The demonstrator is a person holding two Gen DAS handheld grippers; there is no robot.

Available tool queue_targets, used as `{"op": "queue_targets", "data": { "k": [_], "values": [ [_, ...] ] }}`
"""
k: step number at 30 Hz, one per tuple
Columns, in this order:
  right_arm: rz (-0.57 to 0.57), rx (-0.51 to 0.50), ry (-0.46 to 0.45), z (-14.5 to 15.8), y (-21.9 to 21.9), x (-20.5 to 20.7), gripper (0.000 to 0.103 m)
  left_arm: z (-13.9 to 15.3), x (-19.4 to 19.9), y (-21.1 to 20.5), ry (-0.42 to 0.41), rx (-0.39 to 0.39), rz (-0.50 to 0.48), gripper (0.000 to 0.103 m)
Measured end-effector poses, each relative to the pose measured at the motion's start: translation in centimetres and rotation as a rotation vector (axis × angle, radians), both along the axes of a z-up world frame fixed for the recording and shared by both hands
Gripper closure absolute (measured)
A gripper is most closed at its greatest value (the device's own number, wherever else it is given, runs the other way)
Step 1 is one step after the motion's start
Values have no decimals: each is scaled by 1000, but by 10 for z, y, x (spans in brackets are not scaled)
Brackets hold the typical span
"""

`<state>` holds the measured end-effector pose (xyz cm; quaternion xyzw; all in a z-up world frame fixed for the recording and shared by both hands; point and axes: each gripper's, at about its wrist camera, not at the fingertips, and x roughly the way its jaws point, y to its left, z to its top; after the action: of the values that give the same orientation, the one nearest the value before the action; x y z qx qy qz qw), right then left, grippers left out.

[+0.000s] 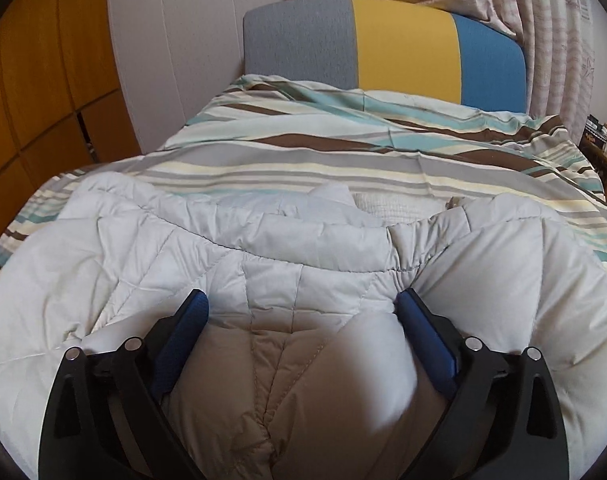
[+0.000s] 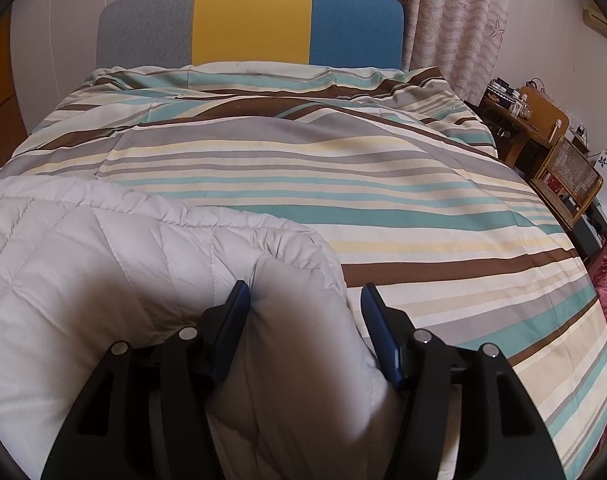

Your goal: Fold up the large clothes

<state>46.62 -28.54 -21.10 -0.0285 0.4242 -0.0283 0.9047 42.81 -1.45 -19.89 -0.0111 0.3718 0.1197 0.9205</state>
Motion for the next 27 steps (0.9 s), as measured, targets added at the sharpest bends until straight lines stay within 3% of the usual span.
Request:
{"op": "queue_targets", "data": {
  "k": [4, 6, 9, 10, 13, 15, 17, 20, 24, 27],
  "values": [
    [19, 1, -31, 14, 1, -9, 42, 0, -2, 4, -4, -13, -1, 8],
    [37, 5, -97, 34, 5, -24, 42, 1, -3, 4, -7, -20, 0, 8],
    [83, 82, -194, 67, 17, -54, 41, 2, -4, 4, -9, -16, 1, 8],
    [113, 152, -223, 78, 23, -64, 41, 3, -5, 4, -10, -15, 2, 8],
    [180, 246, -223, 88, 47, -70, 41, 3, -7, 4, -10, -8, 7, 7],
    [231, 275, -211, 86, 67, -65, 41, 3, -9, 2, -10, -4, 7, 7],
    [289, 216, -208, 80, 91, -58, 42, 4, -10, 3, -12, -11, 6, 6],
    [332, 134, -123, 52, 112, -43, 43, 4, -10, 7, -11, -37, 5, 6],
    [283, 216, -73, 25, 99, -40, 41, 3, -10, 11, -10, -73, -6, 3],
    [269, 243, -54, 11, 97, -30, 38, -1, -4, 8, 13, -53, 4, 3]
  ]
}}
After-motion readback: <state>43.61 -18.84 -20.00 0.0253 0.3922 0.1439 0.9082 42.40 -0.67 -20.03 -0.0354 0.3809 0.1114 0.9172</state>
